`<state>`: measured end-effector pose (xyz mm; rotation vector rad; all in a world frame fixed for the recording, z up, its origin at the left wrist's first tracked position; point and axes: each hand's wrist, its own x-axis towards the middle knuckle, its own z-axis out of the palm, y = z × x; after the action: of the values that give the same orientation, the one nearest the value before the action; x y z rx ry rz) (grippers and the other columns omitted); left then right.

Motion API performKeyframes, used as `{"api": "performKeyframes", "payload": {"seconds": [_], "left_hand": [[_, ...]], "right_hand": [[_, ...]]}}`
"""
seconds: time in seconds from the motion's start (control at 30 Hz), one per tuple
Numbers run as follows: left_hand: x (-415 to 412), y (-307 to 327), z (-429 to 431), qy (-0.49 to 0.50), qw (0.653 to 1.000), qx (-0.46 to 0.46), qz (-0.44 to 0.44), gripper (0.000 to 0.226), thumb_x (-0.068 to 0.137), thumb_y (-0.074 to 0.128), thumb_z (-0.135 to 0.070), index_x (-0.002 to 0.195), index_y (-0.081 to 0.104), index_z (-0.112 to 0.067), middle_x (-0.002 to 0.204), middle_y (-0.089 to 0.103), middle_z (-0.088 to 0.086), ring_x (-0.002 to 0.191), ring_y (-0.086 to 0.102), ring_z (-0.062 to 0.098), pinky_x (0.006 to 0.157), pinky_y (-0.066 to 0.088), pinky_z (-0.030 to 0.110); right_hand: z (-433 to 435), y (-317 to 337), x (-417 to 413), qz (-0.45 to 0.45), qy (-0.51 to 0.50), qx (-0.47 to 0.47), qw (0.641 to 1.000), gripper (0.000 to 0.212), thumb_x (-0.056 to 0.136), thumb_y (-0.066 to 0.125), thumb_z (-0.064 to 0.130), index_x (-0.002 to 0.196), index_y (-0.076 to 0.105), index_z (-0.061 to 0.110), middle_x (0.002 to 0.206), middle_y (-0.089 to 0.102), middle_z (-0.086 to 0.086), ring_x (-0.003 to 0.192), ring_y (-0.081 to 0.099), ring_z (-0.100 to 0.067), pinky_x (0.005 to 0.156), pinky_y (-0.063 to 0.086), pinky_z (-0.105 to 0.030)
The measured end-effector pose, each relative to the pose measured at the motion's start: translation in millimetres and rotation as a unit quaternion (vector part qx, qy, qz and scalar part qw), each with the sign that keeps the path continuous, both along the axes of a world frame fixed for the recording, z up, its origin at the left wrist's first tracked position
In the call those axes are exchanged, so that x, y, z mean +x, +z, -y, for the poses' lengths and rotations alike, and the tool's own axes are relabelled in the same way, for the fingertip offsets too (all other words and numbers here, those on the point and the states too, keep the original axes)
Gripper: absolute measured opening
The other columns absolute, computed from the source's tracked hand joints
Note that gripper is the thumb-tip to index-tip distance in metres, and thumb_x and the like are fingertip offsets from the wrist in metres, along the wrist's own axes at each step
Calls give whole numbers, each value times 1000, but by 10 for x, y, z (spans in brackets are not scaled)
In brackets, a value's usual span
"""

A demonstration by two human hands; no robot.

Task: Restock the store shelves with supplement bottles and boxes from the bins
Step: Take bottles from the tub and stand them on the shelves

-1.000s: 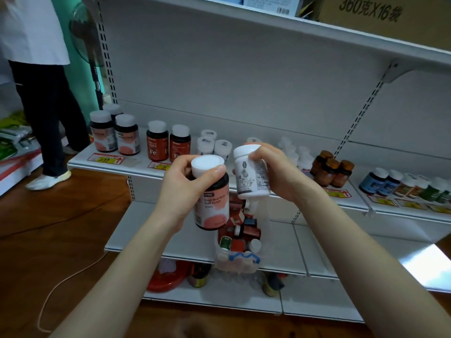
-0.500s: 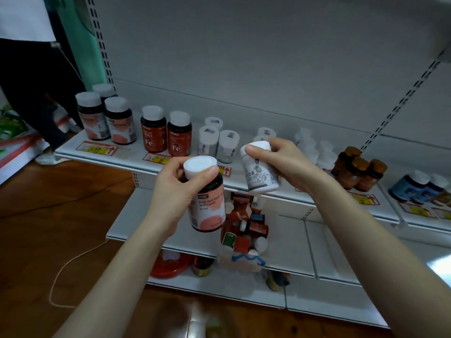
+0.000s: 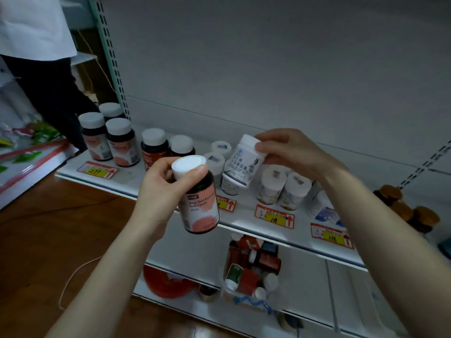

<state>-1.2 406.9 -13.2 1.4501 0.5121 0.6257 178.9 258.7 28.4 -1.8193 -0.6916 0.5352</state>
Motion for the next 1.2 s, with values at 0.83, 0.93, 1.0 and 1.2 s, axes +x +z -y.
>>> {"api": "performKeyframes", "payload": {"seconds": [0.83,0.93,1.0,1.2], "left_hand": [[69,129,61,77,997,10,-3,53,59,69,-36,107,59,-14,94,67,0,86,65,12,64,47,22],[80,113,48,87,996,18,-10,50,58,68,-38,103,60,-17,93,67,-1,83,65,9,61,46,21],[94,107,40,88,996,18,-10,48,58,68,-39,102,60,-19,92,67,-2,82,64,8,61,46,20],[128,96,27,89,996,26,-19,54,58,67,-41,106,59,-17,92,67,-3,81,64,7,54,46,15]], "right_hand": [[-380,-371,886,298,58,-200,931,38,82,67,12,118,58,7,127,55,-10,112,53,-25,85,36,-23],[-438,-473,916,288,81,-213,930,37,82,66,10,117,57,6,128,54,-11,114,51,-25,88,37,-25],[-462,-514,930,285,94,-218,929,36,82,66,9,117,57,5,128,53,-12,114,50,-26,88,37,-26],[-505,-574,952,269,114,-220,931,35,82,66,10,116,58,6,126,53,-11,112,50,-25,88,38,-28]]}}
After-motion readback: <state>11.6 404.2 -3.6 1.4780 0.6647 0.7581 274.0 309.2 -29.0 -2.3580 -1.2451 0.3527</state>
